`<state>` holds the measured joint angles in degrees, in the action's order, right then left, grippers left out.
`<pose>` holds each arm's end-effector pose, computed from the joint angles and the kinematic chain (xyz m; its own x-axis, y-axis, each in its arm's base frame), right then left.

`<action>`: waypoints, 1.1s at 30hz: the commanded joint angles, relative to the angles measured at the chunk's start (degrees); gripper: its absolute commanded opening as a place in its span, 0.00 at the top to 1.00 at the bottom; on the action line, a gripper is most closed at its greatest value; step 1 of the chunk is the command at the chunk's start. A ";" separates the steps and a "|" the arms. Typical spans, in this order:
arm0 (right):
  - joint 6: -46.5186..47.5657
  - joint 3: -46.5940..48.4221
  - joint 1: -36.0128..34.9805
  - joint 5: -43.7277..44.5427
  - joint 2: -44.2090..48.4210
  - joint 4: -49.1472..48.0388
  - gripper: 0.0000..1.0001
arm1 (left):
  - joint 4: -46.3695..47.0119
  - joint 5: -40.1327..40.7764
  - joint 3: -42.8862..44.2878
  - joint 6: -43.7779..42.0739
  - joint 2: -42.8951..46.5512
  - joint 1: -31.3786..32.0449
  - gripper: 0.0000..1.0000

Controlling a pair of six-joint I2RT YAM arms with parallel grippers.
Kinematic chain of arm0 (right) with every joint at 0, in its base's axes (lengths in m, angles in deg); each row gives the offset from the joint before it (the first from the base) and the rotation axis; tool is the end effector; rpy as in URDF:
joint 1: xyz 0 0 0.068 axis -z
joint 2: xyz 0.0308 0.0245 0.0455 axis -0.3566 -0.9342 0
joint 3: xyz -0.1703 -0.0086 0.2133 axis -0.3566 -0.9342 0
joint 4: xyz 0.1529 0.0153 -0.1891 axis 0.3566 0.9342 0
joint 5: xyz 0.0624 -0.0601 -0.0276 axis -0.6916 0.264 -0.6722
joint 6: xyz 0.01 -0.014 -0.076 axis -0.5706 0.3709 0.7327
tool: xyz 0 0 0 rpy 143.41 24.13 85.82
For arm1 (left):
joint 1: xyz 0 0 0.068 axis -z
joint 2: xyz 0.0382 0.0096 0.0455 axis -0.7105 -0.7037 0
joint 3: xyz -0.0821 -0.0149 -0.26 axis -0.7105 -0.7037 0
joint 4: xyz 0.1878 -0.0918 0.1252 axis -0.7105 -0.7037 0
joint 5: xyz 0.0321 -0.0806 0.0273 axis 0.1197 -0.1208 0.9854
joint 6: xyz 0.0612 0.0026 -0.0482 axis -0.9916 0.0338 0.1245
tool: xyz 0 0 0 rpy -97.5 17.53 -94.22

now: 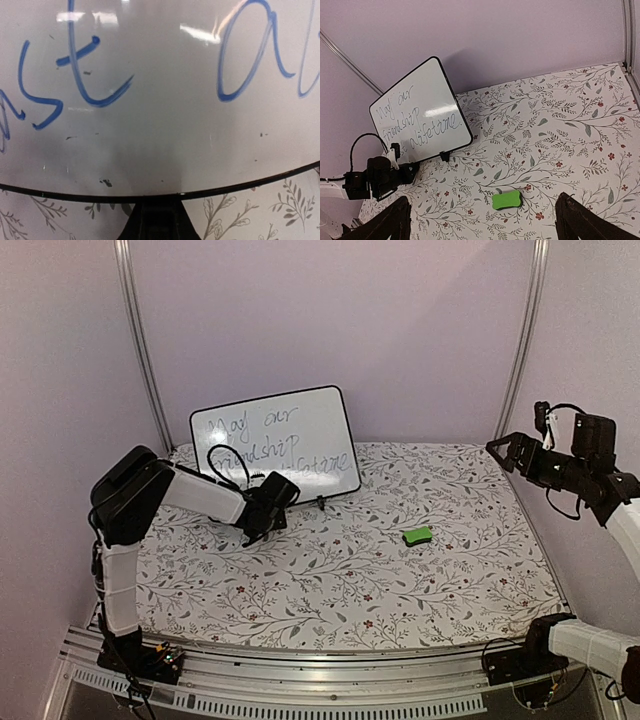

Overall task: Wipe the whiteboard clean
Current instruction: Move the whiteboard to the center of the board.

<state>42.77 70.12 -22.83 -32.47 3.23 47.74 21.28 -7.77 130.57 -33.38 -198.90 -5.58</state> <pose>0.1965 0.0340 0.3443 -0.4913 0.2842 -0.8233 -0.2637 0.8524 0.4516 0.3388 -0.2314 0.0994 -0.6505 -0.2199 -0.7269 -0.2647 0.9628 -0.0544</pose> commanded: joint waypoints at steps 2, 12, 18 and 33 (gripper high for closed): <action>0.76 -1.95 -0.35 -0.39 -1.25 1.55 0.01 | -4.92 -3.76 2.51 -0.96 -1.41 6.43 1.00; 4.76 -2.29 -3.73 2.31 -4.60 4.83 0.01 | -6.19 -4.44 4.47 -0.96 -3.12 12.64 1.00; 8.75 0.82 -14.36 10.61 -10.71 9.21 0.01 | -6.18 -8.01 5.60 -0.64 -4.85 14.81 0.97; 30.08 12.29 -28.65 18.83 -29.04 18.47 0.01 | -2.63 -14.62 1.14 -1.10 3.10 15.41 0.22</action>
<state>64.46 79.71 -50.56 -16.54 -23.81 63.60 18.90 -16.67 135.36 -34.87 -200.05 8.41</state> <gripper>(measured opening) 0.989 0.677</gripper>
